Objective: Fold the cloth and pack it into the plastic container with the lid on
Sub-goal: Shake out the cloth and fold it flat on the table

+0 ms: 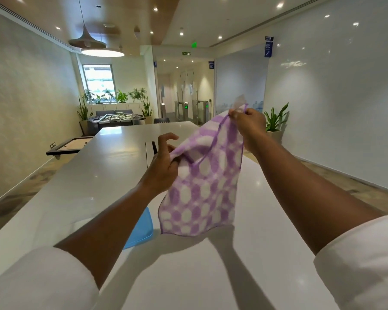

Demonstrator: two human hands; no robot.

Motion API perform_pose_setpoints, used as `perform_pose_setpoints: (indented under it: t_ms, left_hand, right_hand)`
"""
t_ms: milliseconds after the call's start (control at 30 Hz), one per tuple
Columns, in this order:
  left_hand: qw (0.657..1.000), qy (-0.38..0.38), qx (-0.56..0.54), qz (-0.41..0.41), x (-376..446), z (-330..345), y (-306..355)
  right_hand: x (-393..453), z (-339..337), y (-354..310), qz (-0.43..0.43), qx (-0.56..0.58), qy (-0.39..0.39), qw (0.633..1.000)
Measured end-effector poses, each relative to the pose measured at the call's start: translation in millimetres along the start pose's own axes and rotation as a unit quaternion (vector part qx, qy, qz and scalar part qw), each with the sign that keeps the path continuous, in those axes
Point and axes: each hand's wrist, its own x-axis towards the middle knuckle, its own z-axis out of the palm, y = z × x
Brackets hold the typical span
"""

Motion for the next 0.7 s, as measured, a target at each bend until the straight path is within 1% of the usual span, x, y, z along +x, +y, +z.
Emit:
perform_pose_setpoints:
  t_ms: [67, 200, 233, 300, 400, 567, 700]
  left_hand:
    - [0.999, -0.009, -0.031, 0.005, 2, 0, 2]
    - [0.994, -0.071, 0.07, 0.04, 1, -8, 4]
    - [0.992, -0.07, 0.092, 0.047, 2, -8, 5]
    - [0.991, -0.047, 0.115, 0.058, 3, -6, 8]
    - [0.993, 0.001, 0.107, 0.046, 6, -6, 10]
    - [0.991, -0.024, 0.123, 0.038, 8, -9, 13]
    - [0.994, -0.014, 0.108, 0.032, 15, -13, 17]
  right_hand:
    - [1, 0, 0, 0.005, -0.011, 0.005, 1.0]
    - [2, -1, 1, 0.005, -0.025, 0.009, 1.0]
    - [2, -2, 1, 0.006, -0.026, 0.008, 1.0]
    - [3, -2, 1, 0.008, -0.028, 0.003, 1.0]
    - [3, -2, 2, 0.009, -0.03, -0.002, 0.999]
    - [5, -2, 1, 0.028, -0.031, -0.003, 0.999]
    - [6, 0, -1, 0.021, -0.019, -0.03, 0.999]
